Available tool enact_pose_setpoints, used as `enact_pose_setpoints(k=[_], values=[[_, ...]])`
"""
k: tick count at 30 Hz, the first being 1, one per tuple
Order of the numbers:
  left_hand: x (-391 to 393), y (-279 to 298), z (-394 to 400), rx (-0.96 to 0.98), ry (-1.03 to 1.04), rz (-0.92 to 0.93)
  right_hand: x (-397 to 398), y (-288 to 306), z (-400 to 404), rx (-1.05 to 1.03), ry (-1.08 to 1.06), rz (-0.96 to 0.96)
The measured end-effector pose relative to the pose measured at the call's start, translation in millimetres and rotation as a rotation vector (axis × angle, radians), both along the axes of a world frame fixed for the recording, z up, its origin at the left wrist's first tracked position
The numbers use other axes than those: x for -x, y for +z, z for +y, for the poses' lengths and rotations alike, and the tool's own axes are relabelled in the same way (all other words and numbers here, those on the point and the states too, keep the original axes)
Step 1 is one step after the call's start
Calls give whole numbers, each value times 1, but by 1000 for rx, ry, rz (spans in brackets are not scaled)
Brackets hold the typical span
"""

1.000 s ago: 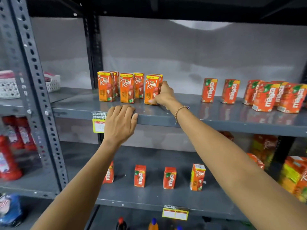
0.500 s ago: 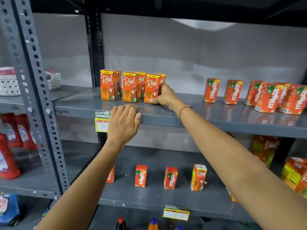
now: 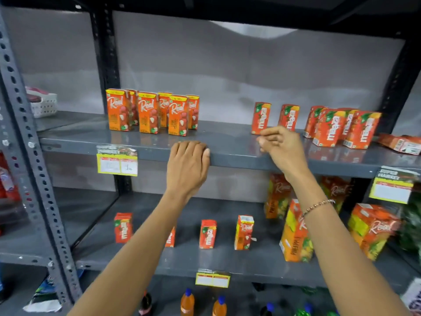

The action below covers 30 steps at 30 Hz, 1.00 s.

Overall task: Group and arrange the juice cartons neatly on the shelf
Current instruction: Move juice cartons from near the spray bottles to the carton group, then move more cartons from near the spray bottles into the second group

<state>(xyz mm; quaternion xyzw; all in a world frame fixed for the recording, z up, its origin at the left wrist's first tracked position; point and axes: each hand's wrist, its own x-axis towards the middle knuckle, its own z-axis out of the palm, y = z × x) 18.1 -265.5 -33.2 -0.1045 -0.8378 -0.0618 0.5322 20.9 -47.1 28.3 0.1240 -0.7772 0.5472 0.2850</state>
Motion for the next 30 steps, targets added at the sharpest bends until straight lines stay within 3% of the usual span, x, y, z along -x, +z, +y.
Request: enact_pose_setpoints(k=[4, 11, 19, 24, 30], values=[[-2, 2, 73, 27, -86, -28, -21, 5, 65, -48, -48, 14], [2, -2, 200, 110, -140, -125, -34, 12, 194, 54, -222, -39], [9, -5, 304, 106, -151, -81, -13, 17, 331, 106, -699, -149], [10, -11, 329, 44, -134, -31, 10, 25, 354, 101, -737, -280], [17, -19, 326, 48, -137, 88, 34, 27, 358, -14, -681, -274]])
